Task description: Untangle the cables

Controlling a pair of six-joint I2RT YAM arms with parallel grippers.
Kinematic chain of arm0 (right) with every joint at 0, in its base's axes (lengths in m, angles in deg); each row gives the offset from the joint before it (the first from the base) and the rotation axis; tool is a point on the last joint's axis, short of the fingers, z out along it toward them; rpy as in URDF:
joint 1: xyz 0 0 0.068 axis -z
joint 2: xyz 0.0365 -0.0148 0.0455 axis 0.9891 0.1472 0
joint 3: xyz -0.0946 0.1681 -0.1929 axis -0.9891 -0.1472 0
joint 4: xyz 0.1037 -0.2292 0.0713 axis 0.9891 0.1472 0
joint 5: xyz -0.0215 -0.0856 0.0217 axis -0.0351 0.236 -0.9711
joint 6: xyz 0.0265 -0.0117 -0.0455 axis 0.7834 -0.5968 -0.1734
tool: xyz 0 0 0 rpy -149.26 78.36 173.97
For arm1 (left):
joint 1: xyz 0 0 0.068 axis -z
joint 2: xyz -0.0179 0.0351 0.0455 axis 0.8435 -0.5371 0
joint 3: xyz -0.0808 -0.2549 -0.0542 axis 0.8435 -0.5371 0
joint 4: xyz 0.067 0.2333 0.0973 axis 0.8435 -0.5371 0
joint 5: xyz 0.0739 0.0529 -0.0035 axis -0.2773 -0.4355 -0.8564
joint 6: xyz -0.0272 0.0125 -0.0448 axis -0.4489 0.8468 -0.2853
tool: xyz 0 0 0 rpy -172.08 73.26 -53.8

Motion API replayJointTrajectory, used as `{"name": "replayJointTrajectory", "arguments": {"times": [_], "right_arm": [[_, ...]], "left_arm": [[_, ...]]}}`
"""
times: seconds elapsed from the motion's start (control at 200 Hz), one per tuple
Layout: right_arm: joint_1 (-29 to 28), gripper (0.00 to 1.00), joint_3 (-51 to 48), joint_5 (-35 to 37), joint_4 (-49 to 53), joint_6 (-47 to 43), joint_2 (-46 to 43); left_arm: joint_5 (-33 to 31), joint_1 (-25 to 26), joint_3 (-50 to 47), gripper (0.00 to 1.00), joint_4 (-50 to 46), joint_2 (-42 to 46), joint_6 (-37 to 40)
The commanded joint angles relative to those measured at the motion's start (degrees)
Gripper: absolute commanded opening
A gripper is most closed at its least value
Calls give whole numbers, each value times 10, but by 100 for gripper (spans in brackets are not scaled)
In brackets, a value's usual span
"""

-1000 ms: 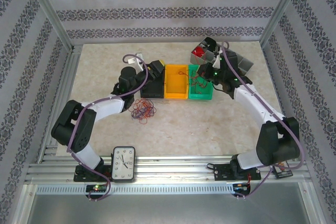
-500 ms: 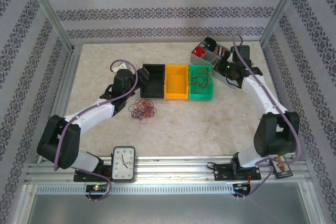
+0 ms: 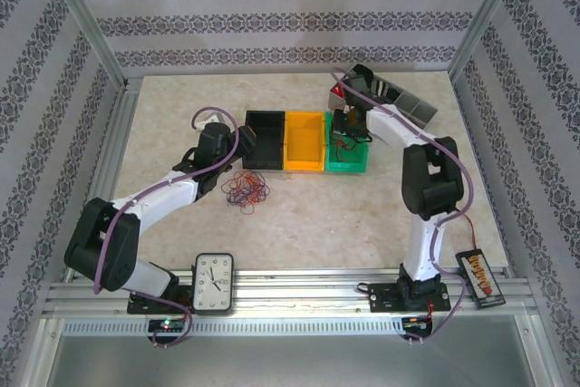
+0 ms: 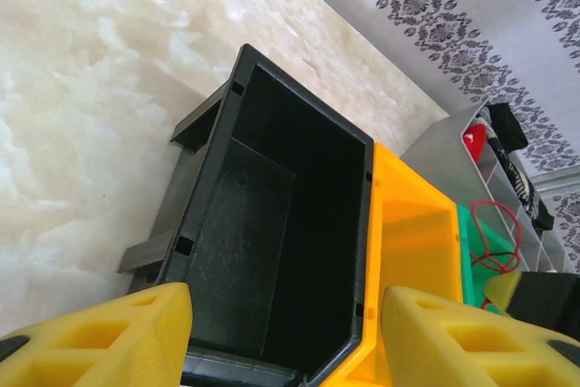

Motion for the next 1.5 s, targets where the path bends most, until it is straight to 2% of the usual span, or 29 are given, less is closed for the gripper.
{"name": "replayJointTrajectory", "arguments": {"times": [0.0, 0.235, 0.365, 0.61, 0.784, 0.999, 1.149, 1.389, 1.494], "right_arm": [[-8, 1, 47, 37, 78, -23, 49], [-6, 1, 88, 53, 125, -9, 111], [0, 3, 85, 39, 126, 4, 113], [1, 16, 30, 15, 42, 20, 14], [7, 31, 13, 28, 31, 34, -42], [20, 43, -35, 37, 7, 50, -102], [17, 44, -76, 34, -16, 54, -148], [-28, 44, -158, 29, -58, 54, -212], [-41, 43, -181, 25, -56, 64, -222]], "left_arm": [[-4, -3, 18, 58, -17, -10, 11], [2, -3, 29, 58, -18, -19, 16], [1, -3, 31, 58, -20, -22, 18], [-6, -4, 28, 58, -21, -18, 16], [-7, -4, 25, 59, -25, -12, 15], [-22, -3, 17, 60, -43, 5, 23], [-27, -4, 15, 60, -74, 7, 36], [-36, -4, -11, 60, -109, 6, 41], [-25, -7, -16, 56, -123, 2, 48]]}}
